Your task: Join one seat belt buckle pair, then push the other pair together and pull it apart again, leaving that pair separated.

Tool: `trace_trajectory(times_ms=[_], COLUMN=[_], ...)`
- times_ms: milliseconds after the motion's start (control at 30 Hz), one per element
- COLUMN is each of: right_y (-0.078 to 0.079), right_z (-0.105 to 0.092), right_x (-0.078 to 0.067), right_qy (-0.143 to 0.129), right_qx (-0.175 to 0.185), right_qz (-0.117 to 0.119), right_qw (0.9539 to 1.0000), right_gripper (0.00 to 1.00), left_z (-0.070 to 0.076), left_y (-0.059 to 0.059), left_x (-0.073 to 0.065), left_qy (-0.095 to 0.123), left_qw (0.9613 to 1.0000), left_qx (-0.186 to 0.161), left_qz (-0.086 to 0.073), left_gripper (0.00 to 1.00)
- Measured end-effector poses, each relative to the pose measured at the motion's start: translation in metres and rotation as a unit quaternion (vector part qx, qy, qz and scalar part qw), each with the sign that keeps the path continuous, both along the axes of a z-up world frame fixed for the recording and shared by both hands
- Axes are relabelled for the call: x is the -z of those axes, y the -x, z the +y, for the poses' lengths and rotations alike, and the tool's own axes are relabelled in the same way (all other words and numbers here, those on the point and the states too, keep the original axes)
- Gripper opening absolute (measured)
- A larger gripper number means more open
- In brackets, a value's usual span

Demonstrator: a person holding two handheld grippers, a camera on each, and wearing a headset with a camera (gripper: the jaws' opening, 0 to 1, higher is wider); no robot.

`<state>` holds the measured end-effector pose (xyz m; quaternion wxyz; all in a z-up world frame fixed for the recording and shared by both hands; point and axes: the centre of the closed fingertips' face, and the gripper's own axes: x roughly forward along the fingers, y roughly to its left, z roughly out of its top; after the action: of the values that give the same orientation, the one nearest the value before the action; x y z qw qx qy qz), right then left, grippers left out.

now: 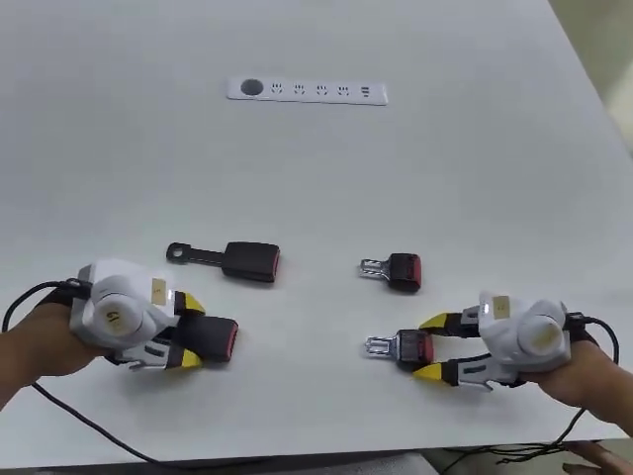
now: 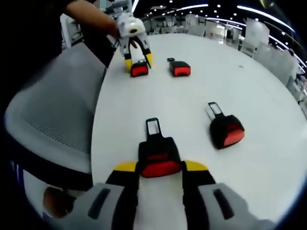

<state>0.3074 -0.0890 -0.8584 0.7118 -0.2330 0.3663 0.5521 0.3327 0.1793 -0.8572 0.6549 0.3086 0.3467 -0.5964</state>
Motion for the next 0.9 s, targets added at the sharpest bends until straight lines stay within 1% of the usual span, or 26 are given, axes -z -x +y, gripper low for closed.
trace_trajectory(times_ms=[100,167,367,533,633,900], right_y=[0.000,0.000,0.000,-0.001,-0.003,-0.007], right_z=[0.000,0.000,0.002,0.007,0.014,0.037], right_x=[0.000,-0.001,-0.002,-0.002,-0.003,-0.002], right_qy=[-0.014,-0.019,-0.025,-0.036,-0.043,-0.050], right_qx=[0.009,0.011,0.016,0.025,0.026,0.021], right_qz=[0.000,0.000,0.003,0.005,0.006,0.002], right_qw=[0.9999,0.9998,0.9995,0.9990,0.9987,0.9985], right_gripper=[0.35,0.35,0.35,0.35,0.35,0.35], left_z=[0.000,-0.001,-0.004,-0.004,-0.004,-0.004], left_y=[0.000,0.001,0.004,0.005,0.004,0.004], left_x=[0.000,-0.001,-0.005,-0.007,-0.007,-0.008], left_qy=[-0.001,-0.003,-0.002,-0.005,-0.008,-0.009], left_qw=[1.0000,1.0000,1.0000,1.0000,1.0000,0.9999], left_qx=[-0.003,-0.003,-0.007,-0.004,-0.004,-0.007], left_qz=[0.000,0.000,0.000,0.000,0.003,0.005], left_gripper=[0.37,0.37,0.37,0.37,0.37,0.36])
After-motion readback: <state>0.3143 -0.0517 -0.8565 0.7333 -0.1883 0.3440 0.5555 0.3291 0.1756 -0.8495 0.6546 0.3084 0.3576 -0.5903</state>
